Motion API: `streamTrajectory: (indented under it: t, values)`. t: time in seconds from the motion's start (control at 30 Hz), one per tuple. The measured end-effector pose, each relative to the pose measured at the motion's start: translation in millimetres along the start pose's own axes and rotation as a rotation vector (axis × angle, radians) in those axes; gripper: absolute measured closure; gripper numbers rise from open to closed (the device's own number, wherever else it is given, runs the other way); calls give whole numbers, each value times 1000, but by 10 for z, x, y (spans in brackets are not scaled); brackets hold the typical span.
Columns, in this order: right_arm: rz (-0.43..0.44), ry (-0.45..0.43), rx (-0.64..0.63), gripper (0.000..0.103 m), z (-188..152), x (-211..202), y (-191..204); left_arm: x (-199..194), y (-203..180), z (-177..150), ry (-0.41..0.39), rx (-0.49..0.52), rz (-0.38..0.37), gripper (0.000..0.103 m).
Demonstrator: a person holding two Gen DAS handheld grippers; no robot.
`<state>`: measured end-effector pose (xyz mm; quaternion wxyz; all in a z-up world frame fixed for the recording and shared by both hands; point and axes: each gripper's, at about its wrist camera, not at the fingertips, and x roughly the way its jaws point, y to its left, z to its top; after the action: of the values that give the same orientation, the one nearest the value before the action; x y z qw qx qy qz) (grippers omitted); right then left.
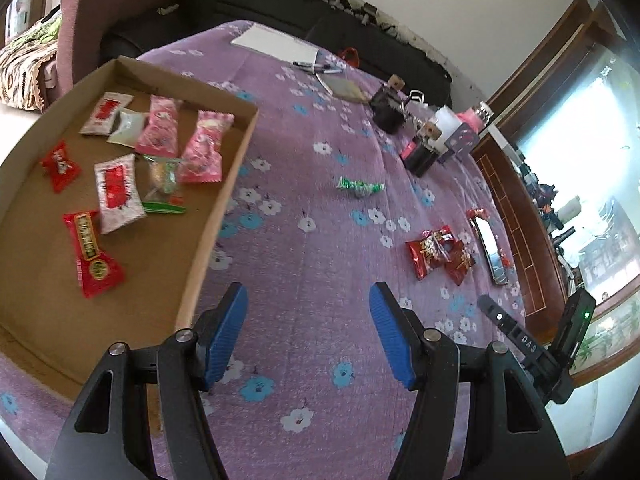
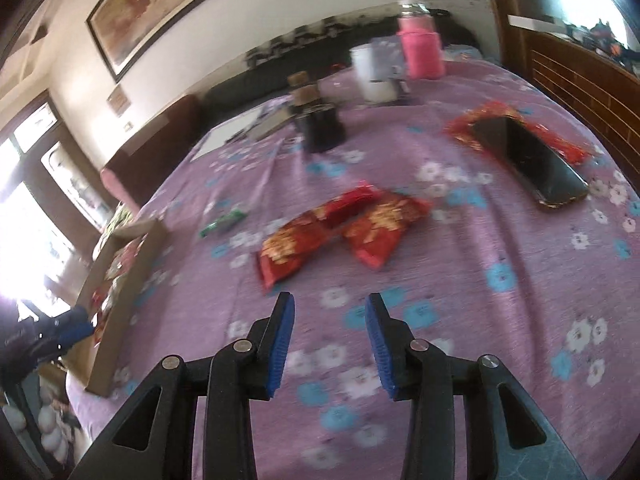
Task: Organize snacks
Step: 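Grasp the green-wrapped candy with the left tool while the right tool grasps a red gold-printed bag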
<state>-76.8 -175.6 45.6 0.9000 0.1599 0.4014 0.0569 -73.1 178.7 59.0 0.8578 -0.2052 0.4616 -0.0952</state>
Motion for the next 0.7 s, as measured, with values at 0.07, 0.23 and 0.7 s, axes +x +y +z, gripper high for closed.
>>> streamTrajectory:
  t: [0.07, 0.23, 0.7]
  values:
    - [6, 12, 10, 63, 41, 74, -48, 91, -45, 6, 19, 6, 8, 41]
    - [73, 78, 33, 62, 152, 401, 30, 248, -176, 38, 53, 39, 19, 41]
    - [23, 106, 133, 44, 475, 1019, 335, 464, -507, 499, 29, 220, 121, 41]
